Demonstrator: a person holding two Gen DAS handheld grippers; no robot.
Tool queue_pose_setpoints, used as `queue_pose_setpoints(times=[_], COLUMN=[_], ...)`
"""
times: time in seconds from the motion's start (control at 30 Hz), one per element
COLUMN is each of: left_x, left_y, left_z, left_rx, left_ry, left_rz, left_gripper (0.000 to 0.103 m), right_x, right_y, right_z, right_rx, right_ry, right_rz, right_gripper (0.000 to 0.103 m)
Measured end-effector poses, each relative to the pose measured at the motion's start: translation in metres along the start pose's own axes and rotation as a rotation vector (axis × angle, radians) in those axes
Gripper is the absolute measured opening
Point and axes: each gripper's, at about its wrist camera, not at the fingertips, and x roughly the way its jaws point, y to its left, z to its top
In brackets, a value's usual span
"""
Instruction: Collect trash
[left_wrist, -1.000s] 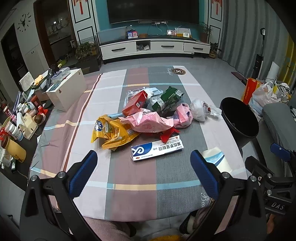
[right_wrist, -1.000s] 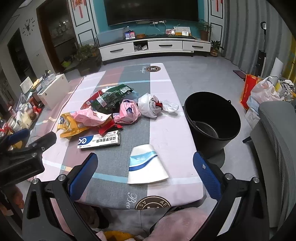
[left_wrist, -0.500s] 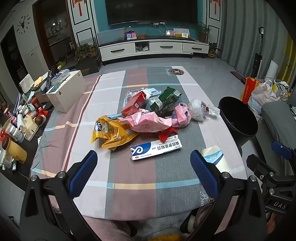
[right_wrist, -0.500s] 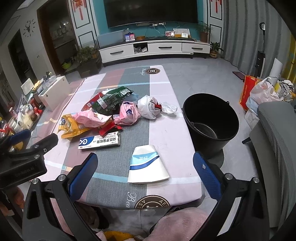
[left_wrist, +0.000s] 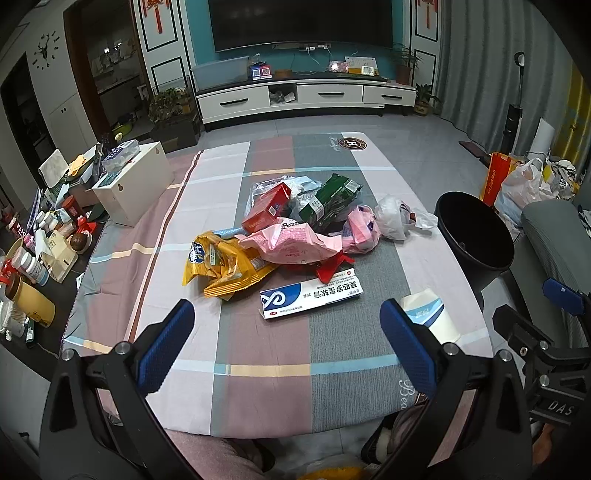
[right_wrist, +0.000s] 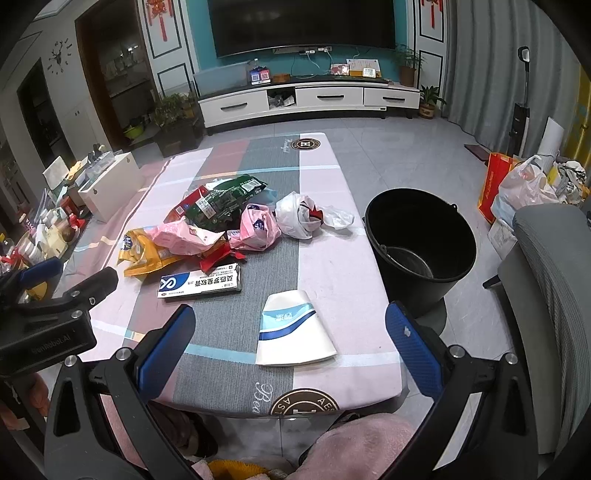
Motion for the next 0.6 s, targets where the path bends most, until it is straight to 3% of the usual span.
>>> queue_pose_setpoints(times=[0.6], left_x=[0.0024], left_y=[0.0001], left_z=[-0.0001], left_rx=[0.004], left_ry=[0.013], left_rz=[-0.004], left_gripper=[0.100], right_x=[0.0036], right_y=[-0.0062], right_z=[0.0031], right_rx=[-0.008], right_ry=[0.004], right_rz=[-0.003], right_gripper=[0.100])
